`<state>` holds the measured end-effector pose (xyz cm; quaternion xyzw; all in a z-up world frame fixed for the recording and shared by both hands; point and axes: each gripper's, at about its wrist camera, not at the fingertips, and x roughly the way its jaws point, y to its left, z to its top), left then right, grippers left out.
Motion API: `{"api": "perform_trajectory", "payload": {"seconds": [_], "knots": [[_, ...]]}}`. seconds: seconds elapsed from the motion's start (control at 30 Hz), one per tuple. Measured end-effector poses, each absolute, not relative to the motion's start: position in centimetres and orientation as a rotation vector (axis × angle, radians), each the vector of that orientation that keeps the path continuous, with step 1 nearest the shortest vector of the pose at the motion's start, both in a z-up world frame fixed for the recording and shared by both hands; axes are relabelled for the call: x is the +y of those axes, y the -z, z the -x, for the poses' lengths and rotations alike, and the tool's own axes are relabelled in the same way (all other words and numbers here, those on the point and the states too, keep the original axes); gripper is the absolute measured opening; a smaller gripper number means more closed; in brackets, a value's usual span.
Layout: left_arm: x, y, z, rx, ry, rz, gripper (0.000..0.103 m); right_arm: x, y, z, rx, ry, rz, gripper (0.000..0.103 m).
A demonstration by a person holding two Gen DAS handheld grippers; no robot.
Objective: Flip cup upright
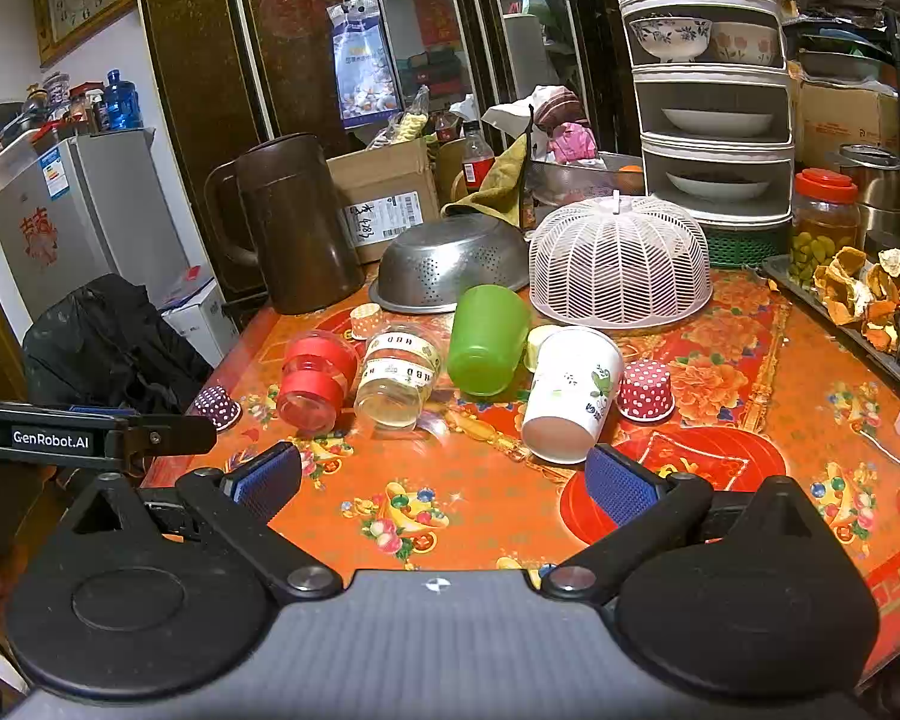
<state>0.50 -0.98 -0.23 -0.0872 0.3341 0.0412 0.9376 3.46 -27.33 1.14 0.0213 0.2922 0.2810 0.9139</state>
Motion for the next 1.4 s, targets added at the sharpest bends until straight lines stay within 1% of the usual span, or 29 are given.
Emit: {"api": "perform_trajectory", "payload": {"seconds": [1.4], "knots": [[-0.78, 0.19, -0.57, 0.693, -0.089, 0.183, 0.103, -27.27, -1.26, -3.39, 0.601, -0.582, -0.042, 0.102]]}}
